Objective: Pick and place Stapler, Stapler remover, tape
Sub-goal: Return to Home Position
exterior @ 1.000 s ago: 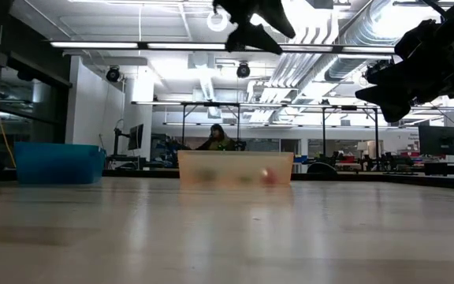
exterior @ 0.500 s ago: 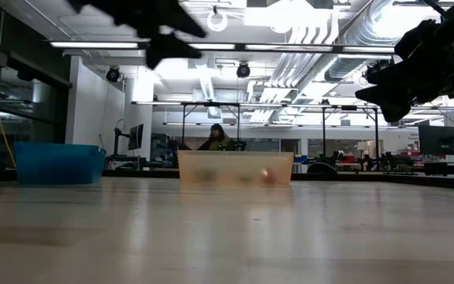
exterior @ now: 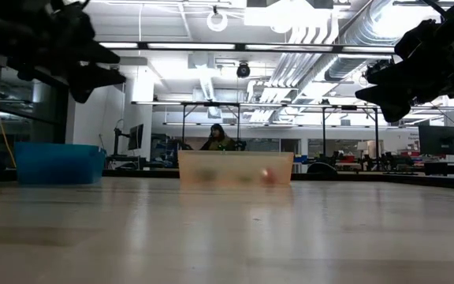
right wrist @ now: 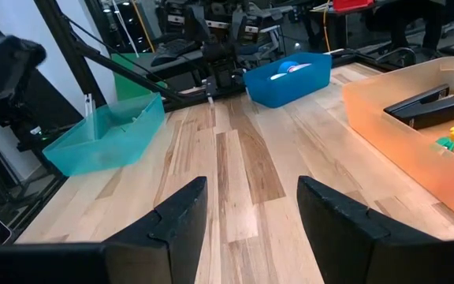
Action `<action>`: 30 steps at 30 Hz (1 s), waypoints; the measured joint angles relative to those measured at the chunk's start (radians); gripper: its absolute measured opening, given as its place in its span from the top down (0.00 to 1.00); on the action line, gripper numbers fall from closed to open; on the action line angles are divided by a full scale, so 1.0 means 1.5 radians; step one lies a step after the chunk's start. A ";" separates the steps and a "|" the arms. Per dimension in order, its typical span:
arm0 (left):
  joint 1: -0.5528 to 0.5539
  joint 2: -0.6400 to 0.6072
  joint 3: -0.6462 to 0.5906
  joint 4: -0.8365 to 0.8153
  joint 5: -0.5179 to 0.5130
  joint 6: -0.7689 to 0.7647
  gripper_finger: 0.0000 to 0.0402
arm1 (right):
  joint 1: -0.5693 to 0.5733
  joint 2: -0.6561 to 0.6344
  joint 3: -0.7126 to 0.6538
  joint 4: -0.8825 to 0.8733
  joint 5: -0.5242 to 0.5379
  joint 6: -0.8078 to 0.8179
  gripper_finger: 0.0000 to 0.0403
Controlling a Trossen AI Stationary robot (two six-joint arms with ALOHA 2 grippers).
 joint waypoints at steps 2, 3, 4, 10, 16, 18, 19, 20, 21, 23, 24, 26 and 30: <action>0.000 -0.051 -0.030 0.005 0.000 0.000 0.50 | 0.000 0.000 0.000 0.000 0.000 0.000 0.53; 0.000 -0.078 -0.043 0.005 0.000 0.000 0.50 | 0.000 0.000 0.000 0.000 0.000 0.000 0.53; 0.000 -0.103 -0.056 0.004 0.000 0.000 0.50 | 0.000 0.000 0.000 0.000 0.000 0.000 0.53; 0.000 -0.213 -0.101 0.006 -0.019 0.003 0.50 | 0.000 0.000 0.000 0.000 0.000 0.000 0.53; 0.000 -0.263 -0.144 0.069 -0.033 0.056 0.50 | 0.000 0.000 0.000 0.000 0.000 0.000 0.53; 0.000 -0.272 -0.155 0.107 -0.031 0.058 0.50 | 0.000 0.000 0.000 0.000 0.000 0.000 0.53; 0.000 -0.277 -0.155 0.100 -0.027 0.063 0.50 | 0.000 0.000 0.000 0.000 0.000 0.000 0.53; 0.000 -0.278 -0.156 0.099 -0.023 0.074 0.50 | 0.000 0.000 0.000 0.000 0.000 0.000 0.53; 0.000 -0.278 -0.156 0.102 -0.017 0.087 0.50 | 0.000 0.000 0.000 0.000 0.000 0.000 0.53; 0.000 -0.277 -0.156 0.093 -0.001 0.104 0.50 | 0.000 0.000 0.000 0.000 0.000 0.000 0.53; 0.000 -0.277 -0.156 0.092 0.008 0.111 0.50 | 0.000 0.000 0.000 0.000 0.000 0.000 0.53; 0.000 -0.278 -0.156 0.079 0.023 0.130 0.50 | 0.000 0.000 0.000 0.000 0.000 0.000 0.53; 0.000 -0.280 -0.157 0.027 0.033 0.167 0.50 | 0.000 0.000 0.000 0.000 0.000 0.000 0.53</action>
